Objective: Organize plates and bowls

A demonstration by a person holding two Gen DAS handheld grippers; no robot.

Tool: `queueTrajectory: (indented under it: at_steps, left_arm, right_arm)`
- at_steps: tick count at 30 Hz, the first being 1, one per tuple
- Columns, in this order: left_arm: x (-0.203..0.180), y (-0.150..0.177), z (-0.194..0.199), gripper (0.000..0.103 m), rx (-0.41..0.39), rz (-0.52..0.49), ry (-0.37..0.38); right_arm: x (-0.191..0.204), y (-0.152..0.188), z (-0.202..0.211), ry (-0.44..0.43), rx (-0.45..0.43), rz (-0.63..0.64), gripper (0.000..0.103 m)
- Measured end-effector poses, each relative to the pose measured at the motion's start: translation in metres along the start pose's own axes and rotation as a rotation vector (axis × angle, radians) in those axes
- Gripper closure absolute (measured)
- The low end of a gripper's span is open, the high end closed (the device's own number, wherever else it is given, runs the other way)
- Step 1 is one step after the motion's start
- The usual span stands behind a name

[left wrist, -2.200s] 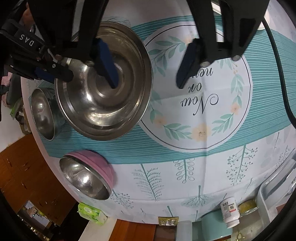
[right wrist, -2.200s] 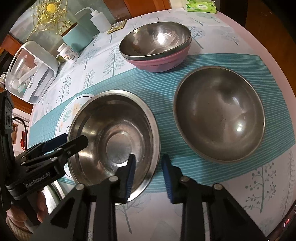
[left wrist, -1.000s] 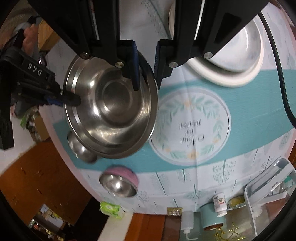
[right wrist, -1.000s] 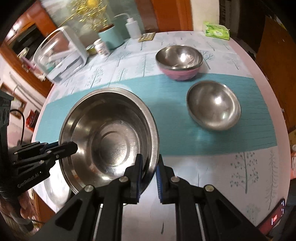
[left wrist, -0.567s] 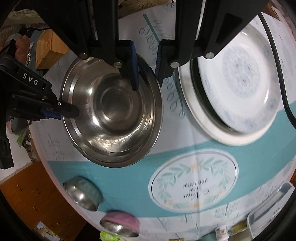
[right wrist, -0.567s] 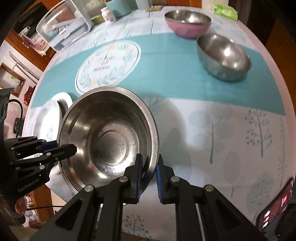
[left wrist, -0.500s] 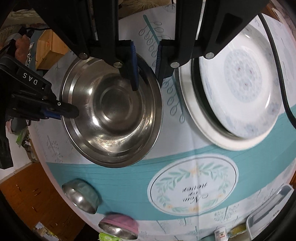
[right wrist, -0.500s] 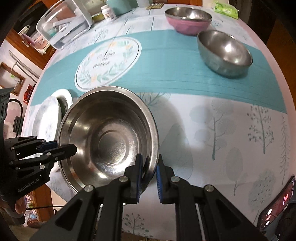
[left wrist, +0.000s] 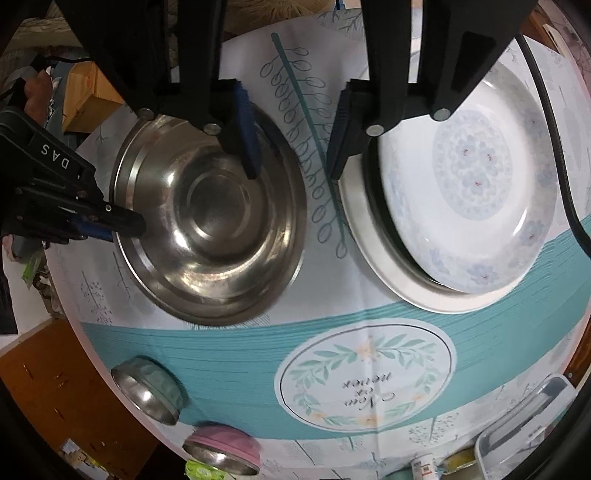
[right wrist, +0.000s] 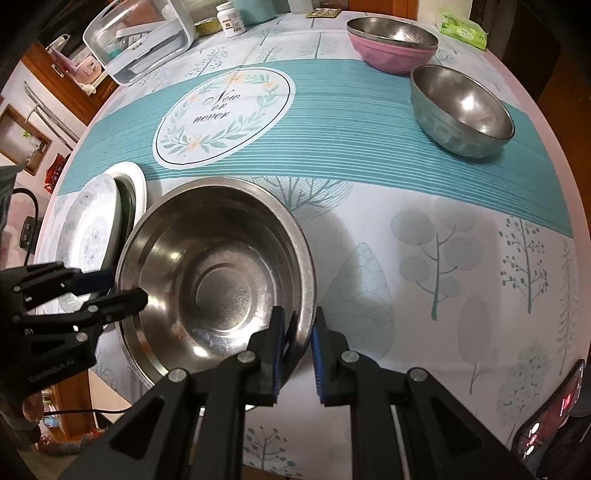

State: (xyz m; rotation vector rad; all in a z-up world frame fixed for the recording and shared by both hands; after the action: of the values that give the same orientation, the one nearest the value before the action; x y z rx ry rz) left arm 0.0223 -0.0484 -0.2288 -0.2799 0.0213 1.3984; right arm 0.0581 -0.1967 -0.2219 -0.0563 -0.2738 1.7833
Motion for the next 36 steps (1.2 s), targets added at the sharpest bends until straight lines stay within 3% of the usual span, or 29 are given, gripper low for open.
queueTrajectory:
  at_steps: [3,6,18,29,36]
  left_arm:
    - [0.009,-0.001,0.009,0.049,-0.021,0.023,-0.011]
    - [0.016,-0.002,0.02,0.047,-0.043,0.041,-0.016]
    - [-0.01,-0.039,0.078,0.028,-0.172,-0.039,-0.028]
    - [-0.039,-0.107,0.127,0.024,-0.249,-0.125,-0.007]
    - [-0.041,-0.166,0.151,0.019,-0.283,-0.143,0.013]
  right_arm:
    - [0.0,-0.001,0.003,-0.01,-0.007,-0.001,0.081]
    - [0.001,-0.002,0.011,-0.01,-0.034,-0.003,0.072]
    - [-0.009,-0.011,0.051,-0.029,-0.137,-0.03,0.072]
    - [-0.037,-0.045,0.089,-0.058,-0.21,-0.089,0.072]
    - [-0.062,-0.092,0.127,-0.026,-0.277,-0.101,0.072]
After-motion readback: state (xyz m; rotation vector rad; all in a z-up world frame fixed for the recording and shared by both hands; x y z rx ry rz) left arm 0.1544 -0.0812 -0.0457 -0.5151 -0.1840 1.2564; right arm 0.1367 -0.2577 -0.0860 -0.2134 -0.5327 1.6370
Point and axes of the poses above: each gripper's, at about its wrist camera, not at the fingertips, and z roughly against the way its jaws point, x to its left, y to its underside, the point moved 4 cm from there along -z, roughly the way its jaws point, and after that the axes turned 2 degrees about y, right-handed, at the moved point
